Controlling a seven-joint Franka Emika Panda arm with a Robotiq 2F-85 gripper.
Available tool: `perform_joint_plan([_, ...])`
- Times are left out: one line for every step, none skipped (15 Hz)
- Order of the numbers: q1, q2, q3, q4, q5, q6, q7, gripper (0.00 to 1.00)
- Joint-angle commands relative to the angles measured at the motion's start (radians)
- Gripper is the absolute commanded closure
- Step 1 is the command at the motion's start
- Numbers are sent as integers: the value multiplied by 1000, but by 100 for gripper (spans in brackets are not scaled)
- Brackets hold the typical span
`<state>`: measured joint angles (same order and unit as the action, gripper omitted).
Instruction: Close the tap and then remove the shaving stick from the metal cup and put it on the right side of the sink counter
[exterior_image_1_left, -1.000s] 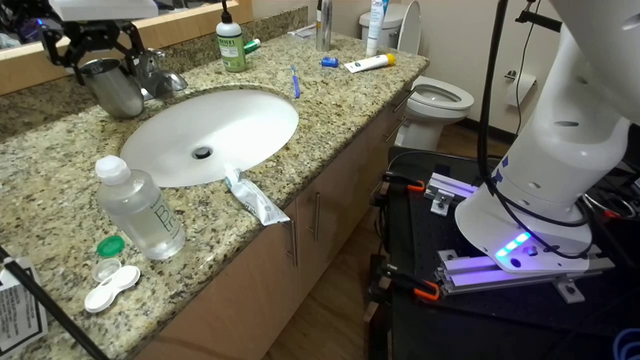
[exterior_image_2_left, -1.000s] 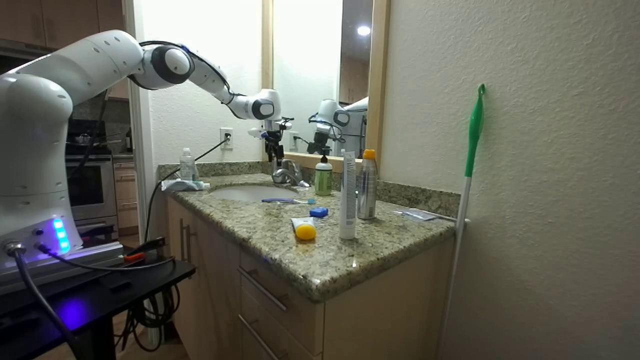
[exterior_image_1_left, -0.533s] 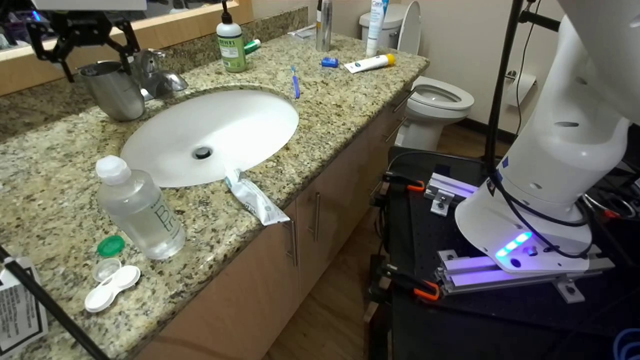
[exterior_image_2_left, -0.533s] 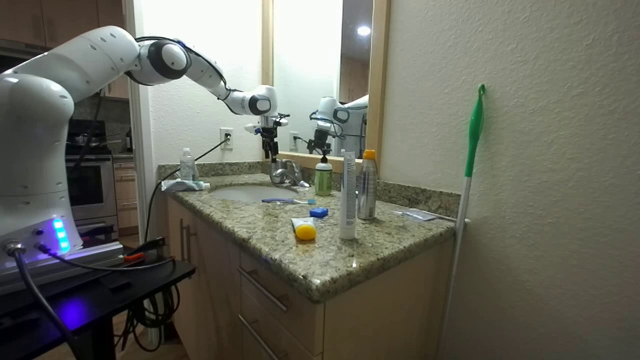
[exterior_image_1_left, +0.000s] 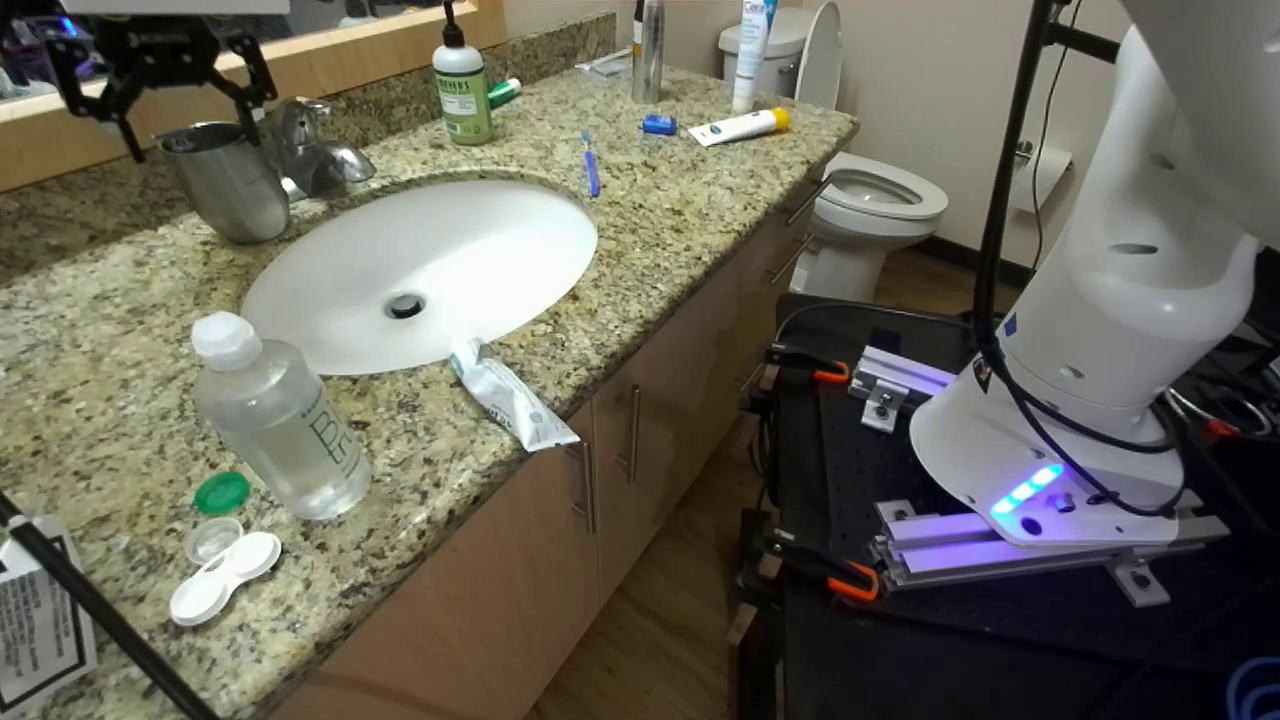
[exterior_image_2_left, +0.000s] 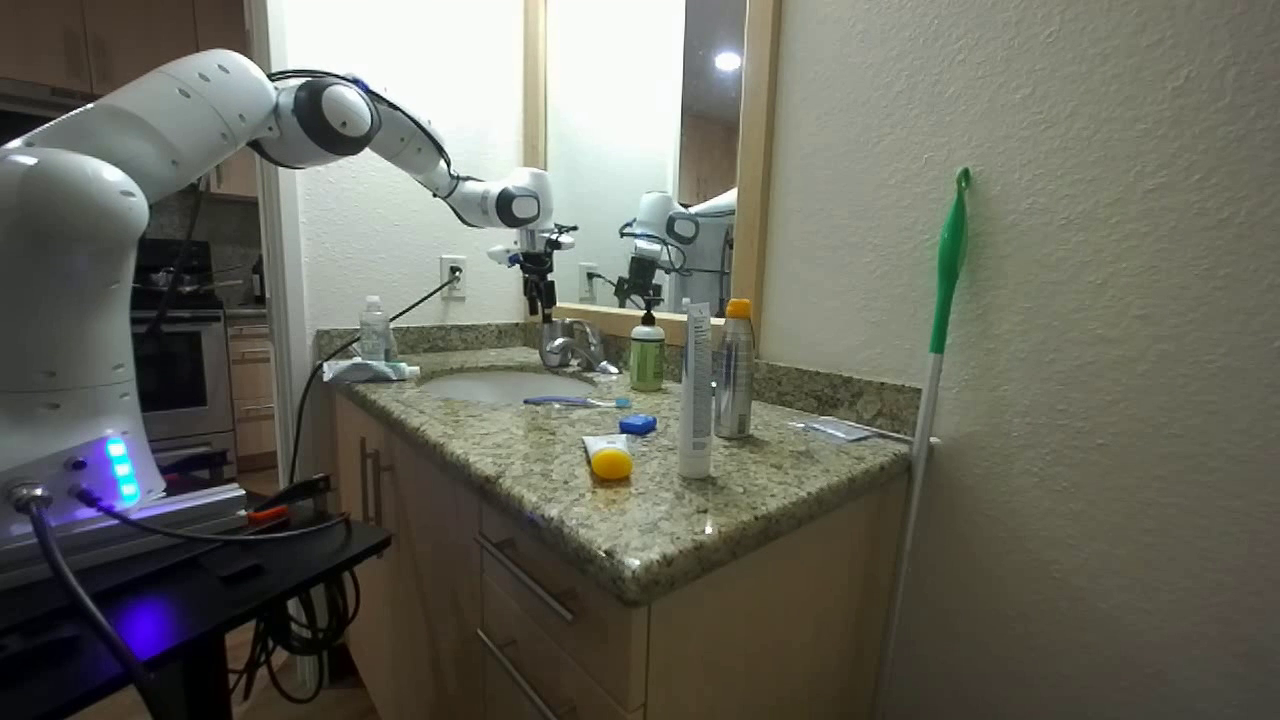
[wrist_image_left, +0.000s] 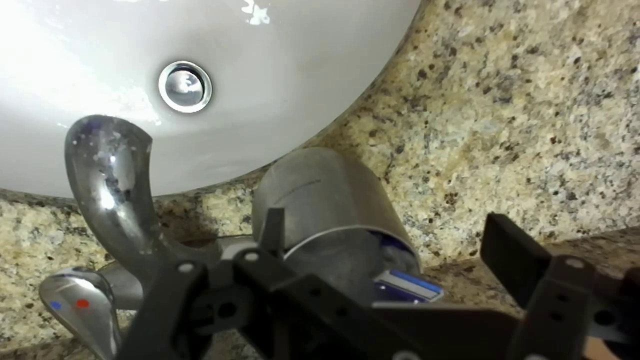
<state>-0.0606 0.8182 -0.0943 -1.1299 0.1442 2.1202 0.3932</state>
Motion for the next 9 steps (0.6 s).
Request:
perform_joint_plan([30,-29,-18,-11,-42,-3,23,0])
perform_joint_plan([34,-30,-20,-6,-50,-5,28,0])
perform_joint_plan([39,-29,-26,1,-59,-12,40,0])
perform_joint_plan([43,-27,-30,7,-68,-14,54,0])
perform_joint_plan([27,-5,-8,23,-47,-3,29,0])
perform_joint_plan([31,-7,-12,24,-53,-3,37,0])
perform_joint_plan([33,-8,-14,24,-55,-3,41,0])
perform_joint_plan([33,-9,-15,24,-56,-3,41,0])
perform_joint_plan([25,0,-10,42,-58,-16,14,0])
